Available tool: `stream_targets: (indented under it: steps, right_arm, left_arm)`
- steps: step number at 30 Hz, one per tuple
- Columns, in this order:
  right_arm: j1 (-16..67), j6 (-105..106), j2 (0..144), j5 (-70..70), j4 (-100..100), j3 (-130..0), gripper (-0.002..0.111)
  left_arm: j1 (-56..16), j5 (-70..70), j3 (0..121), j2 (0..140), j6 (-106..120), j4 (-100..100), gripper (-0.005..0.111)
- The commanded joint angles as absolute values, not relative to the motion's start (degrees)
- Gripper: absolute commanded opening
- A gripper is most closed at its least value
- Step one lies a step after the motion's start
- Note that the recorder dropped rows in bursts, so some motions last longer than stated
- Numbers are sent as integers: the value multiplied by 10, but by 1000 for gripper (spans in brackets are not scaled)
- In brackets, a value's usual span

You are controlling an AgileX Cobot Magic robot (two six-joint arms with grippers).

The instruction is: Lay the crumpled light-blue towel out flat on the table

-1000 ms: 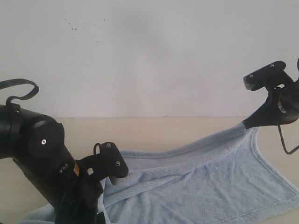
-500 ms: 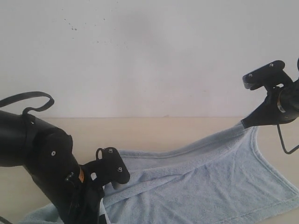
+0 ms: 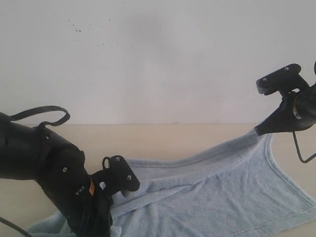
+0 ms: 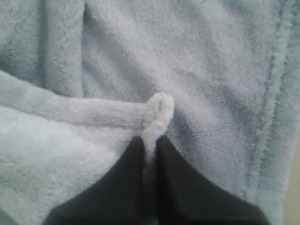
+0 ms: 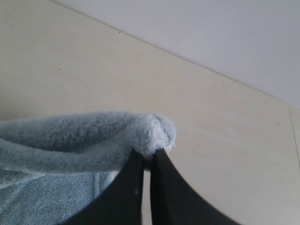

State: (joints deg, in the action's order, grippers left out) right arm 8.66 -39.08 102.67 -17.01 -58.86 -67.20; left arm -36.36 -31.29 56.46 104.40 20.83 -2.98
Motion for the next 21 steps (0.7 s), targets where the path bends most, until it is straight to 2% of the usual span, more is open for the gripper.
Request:
stream_targets:
  steps: [1,5,13,21]
  right_arm:
    - [85,-389,1017,-188,-586,-675,1]
    - [85,-390,991,-211,-581,-675,1]
    - [85,-350,895,-294,-538,-673,1]
    - [85,-304,754,-366,-497,-673,1]
  left_arm:
    - [-366,-330,587,1019,92,-148,4]
    - [-366,-371,593,960,11,-249,4]
    - [-366,-437,593,783,-16,-250,4]
    - [-366,-576,593,571,-73,-355,4]
